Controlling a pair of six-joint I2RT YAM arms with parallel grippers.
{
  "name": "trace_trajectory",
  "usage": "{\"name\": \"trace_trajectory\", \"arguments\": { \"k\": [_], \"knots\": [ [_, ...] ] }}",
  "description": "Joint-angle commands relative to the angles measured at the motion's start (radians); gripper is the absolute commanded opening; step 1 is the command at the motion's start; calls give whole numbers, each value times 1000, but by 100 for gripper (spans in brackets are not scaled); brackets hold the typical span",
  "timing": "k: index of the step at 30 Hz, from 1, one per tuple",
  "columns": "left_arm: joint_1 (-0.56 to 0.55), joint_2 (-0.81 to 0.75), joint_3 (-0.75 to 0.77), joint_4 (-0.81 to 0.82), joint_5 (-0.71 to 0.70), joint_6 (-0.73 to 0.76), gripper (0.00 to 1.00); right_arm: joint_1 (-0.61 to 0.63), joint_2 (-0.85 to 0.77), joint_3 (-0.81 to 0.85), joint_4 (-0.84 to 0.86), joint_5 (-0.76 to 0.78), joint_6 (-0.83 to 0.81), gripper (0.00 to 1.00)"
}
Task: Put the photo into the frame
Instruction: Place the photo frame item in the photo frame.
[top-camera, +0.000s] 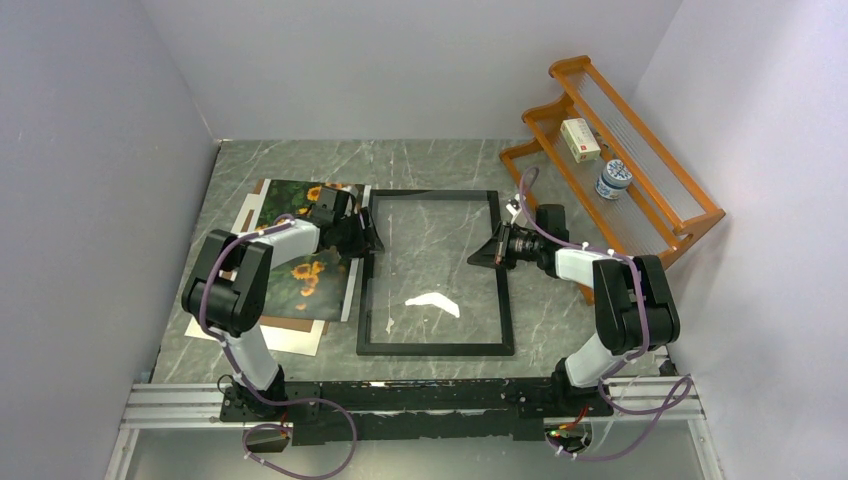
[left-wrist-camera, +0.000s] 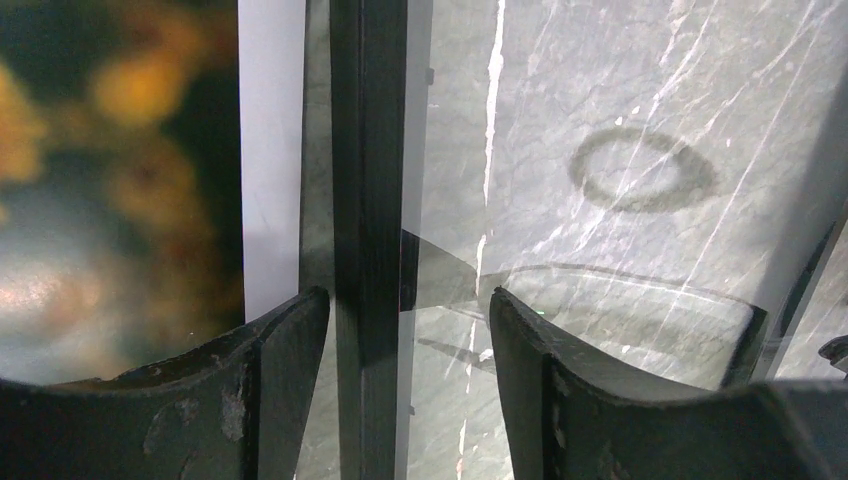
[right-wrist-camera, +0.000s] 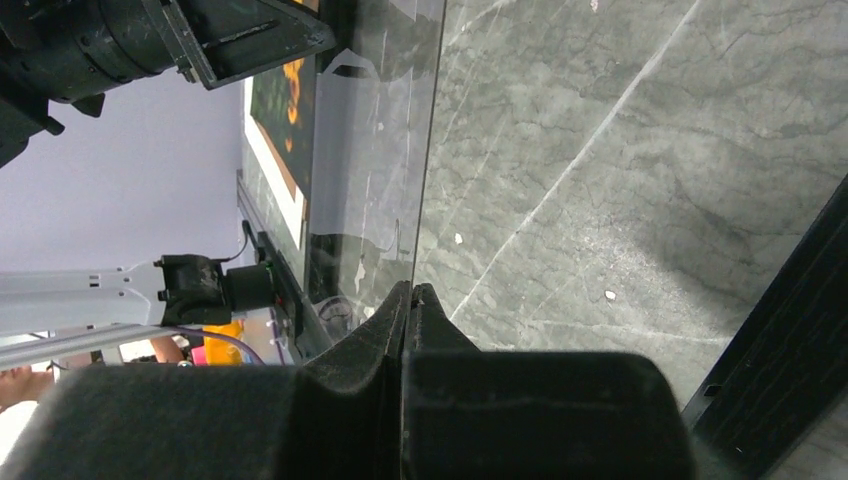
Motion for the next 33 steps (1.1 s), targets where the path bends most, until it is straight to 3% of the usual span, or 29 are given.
{"name": "trace_trajectory", "arguments": {
  "k": [1,33],
  "knots": [
    [-10,49,3,-51,-45,30,67,-9,5,31,4,5,-46,0],
    [-19,108,30,-65,-49,35,64,-11,17,51,-45,66,-109,0]
  ]
}}
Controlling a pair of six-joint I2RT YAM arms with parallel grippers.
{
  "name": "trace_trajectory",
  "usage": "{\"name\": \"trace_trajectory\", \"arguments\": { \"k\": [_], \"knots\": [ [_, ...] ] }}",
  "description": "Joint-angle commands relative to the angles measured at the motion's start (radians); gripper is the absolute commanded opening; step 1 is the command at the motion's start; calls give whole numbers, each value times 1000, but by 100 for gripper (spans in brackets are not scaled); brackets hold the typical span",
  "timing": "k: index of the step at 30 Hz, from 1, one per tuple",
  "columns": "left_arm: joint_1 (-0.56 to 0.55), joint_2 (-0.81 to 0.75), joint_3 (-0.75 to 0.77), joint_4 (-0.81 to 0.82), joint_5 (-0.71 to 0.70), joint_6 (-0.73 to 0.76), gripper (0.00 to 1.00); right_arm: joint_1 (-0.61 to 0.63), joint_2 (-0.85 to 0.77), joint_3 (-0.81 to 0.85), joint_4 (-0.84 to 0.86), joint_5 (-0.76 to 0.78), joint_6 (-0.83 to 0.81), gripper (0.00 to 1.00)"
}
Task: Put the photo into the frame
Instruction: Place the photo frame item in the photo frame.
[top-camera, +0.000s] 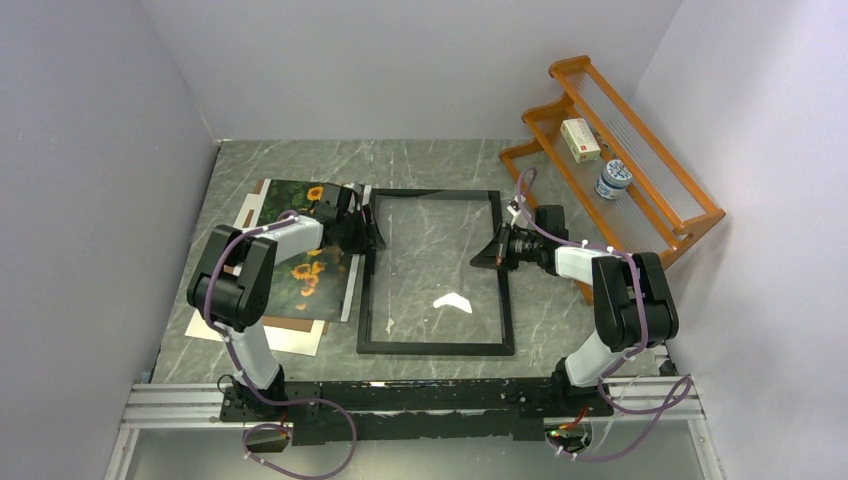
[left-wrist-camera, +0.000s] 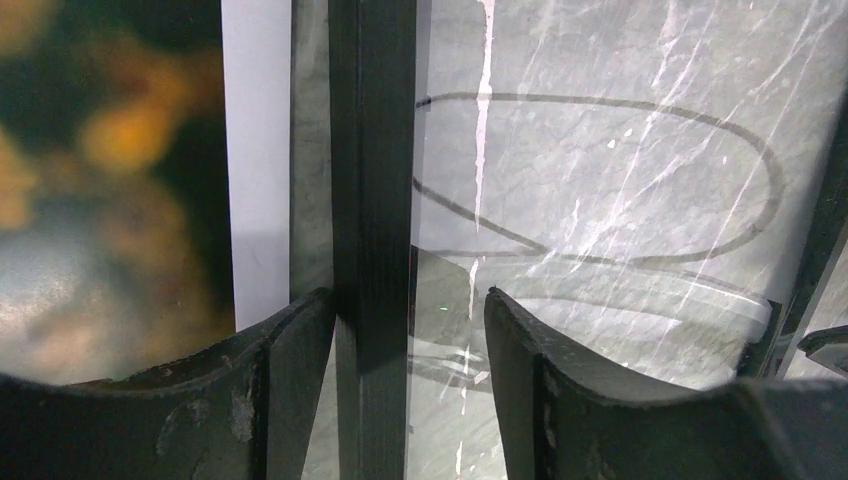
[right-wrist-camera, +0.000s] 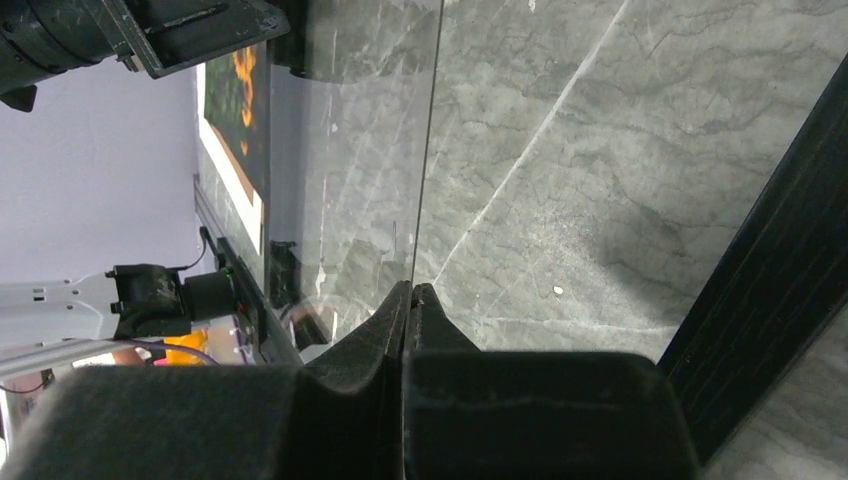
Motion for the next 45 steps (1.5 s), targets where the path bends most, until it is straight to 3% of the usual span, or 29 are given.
{"name": "trace_trajectory", "arguments": {
  "k": [1,17,45],
  "knots": [
    [-12,68,-11,-68,-43,27,64,-5,-2,33,18,5,-28,0],
    [-12,74,-9,-76,-56,23,64,-5,-21,1,84,14,-22,0],
    [-12,96,-6,-91,-74,21,63,-5,-35,-7,59,42,-53,0]
  ]
}}
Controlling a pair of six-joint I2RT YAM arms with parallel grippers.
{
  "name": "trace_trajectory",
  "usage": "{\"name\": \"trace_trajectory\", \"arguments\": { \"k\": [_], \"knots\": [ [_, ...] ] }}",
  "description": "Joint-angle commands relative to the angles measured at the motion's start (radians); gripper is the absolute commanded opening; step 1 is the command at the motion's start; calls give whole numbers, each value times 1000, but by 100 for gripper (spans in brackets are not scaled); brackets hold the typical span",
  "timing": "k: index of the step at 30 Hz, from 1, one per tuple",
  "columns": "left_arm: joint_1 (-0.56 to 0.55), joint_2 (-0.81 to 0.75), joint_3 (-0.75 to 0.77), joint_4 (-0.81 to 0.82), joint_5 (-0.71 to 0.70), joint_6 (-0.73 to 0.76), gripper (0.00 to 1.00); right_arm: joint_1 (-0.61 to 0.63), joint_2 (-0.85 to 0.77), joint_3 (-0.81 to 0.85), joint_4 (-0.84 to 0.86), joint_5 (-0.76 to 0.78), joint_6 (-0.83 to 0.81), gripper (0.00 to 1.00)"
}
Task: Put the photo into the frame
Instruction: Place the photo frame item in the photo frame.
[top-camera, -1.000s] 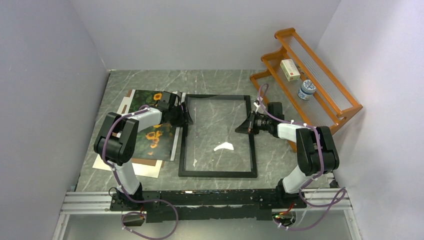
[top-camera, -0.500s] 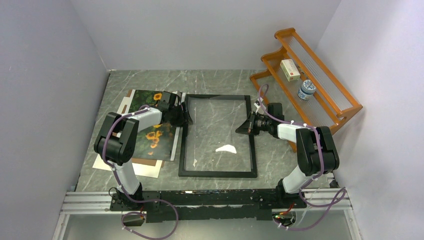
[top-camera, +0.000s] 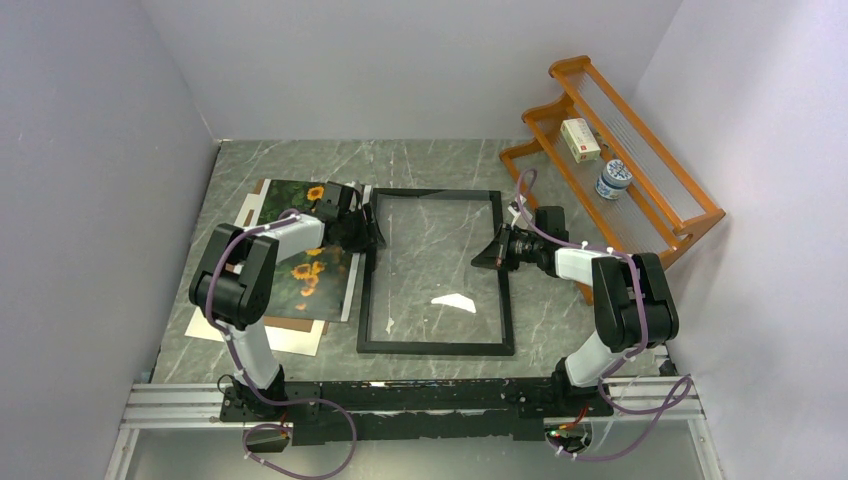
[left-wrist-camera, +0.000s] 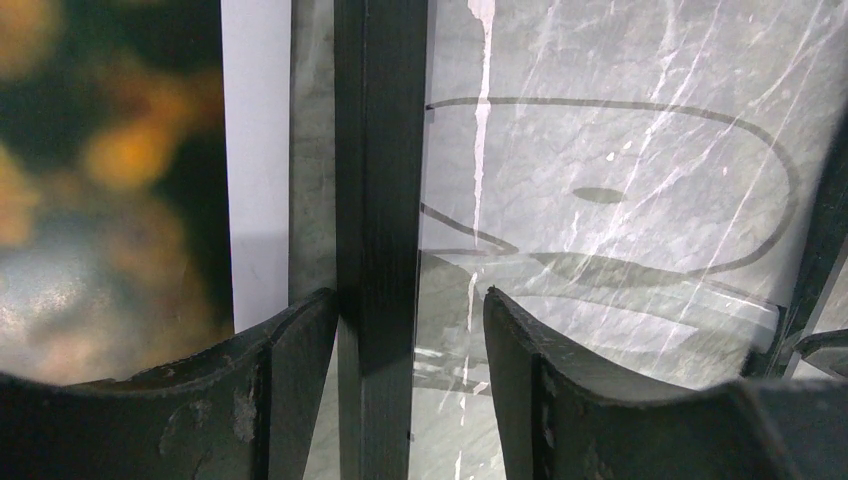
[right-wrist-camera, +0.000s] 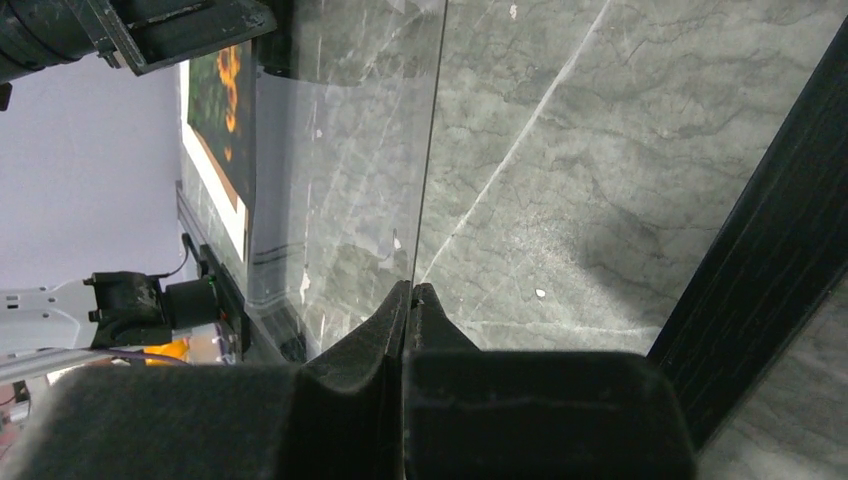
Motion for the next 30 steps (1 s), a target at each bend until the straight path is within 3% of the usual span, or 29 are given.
{"name": "trace_trajectory", "arguments": {
  "k": [1,30],
  "knots": [
    [-9,81,-22,-91,-62,19,63,-5,-31,11,35,18,-44,0],
    [-9,95,-15,-106,-82,13,63,14,-48,7,6,63,-62,0]
  ]
}}
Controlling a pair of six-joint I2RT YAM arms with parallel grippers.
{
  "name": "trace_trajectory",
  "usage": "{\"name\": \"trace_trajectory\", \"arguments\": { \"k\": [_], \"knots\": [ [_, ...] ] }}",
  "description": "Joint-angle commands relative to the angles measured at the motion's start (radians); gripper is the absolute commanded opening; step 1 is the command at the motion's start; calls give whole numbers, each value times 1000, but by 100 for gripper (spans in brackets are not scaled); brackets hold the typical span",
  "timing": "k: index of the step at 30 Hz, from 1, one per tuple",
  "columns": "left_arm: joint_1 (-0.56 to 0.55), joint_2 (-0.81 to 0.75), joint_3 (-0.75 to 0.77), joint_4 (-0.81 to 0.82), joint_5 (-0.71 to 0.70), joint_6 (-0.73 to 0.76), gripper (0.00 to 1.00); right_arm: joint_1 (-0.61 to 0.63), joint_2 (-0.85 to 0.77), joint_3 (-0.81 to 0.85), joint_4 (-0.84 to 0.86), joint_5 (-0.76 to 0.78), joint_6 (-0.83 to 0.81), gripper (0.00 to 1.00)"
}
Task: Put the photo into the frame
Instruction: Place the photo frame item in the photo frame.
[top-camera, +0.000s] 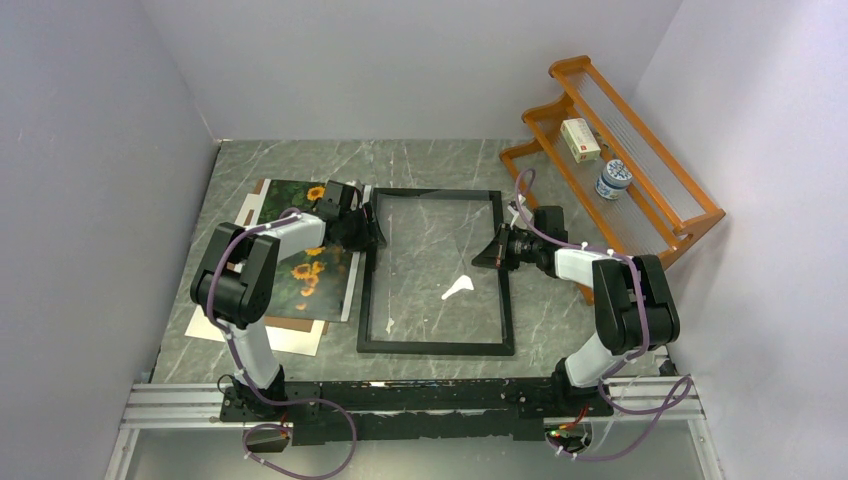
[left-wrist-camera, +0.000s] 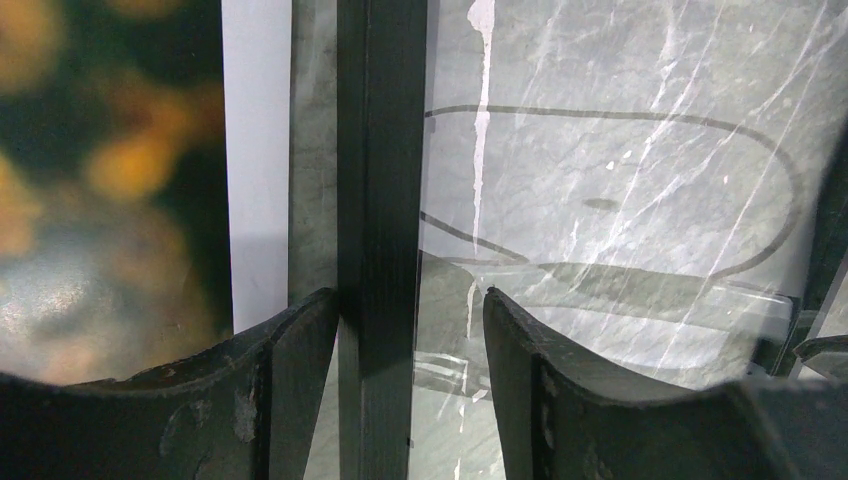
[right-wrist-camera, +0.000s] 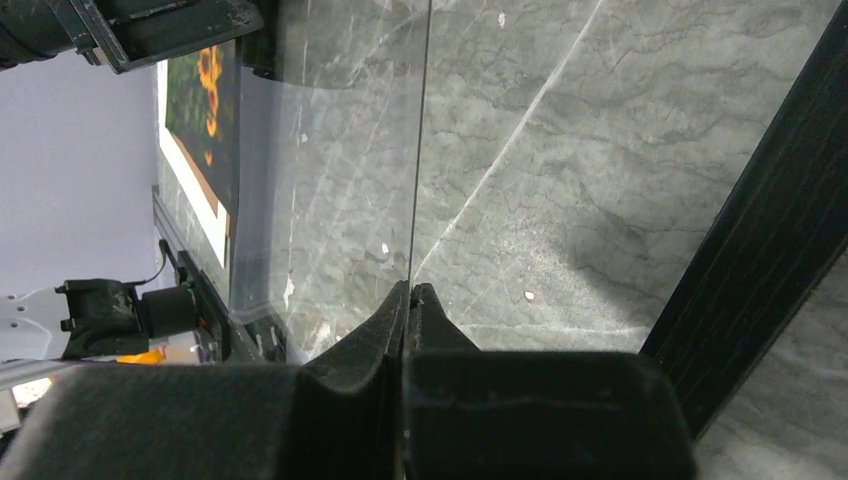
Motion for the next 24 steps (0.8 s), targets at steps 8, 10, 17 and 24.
{"name": "trace_trajectory", "arguments": {
  "k": [8,10,17,24],
  "knots": [
    [-6,92,-26,-107,-69,16,64,3,-30,17,-15,52,-53,0],
    [-6,93,-26,-107,-71,15,64,4,-32,14,-9,47,-52,0],
    [-6,98,-26,-108,-73,12,62,10,-22,13,13,19,-39,0],
    [-6,95,-26,-111,-78,6,61,19,-29,-4,31,16,9,0]
  ]
}}
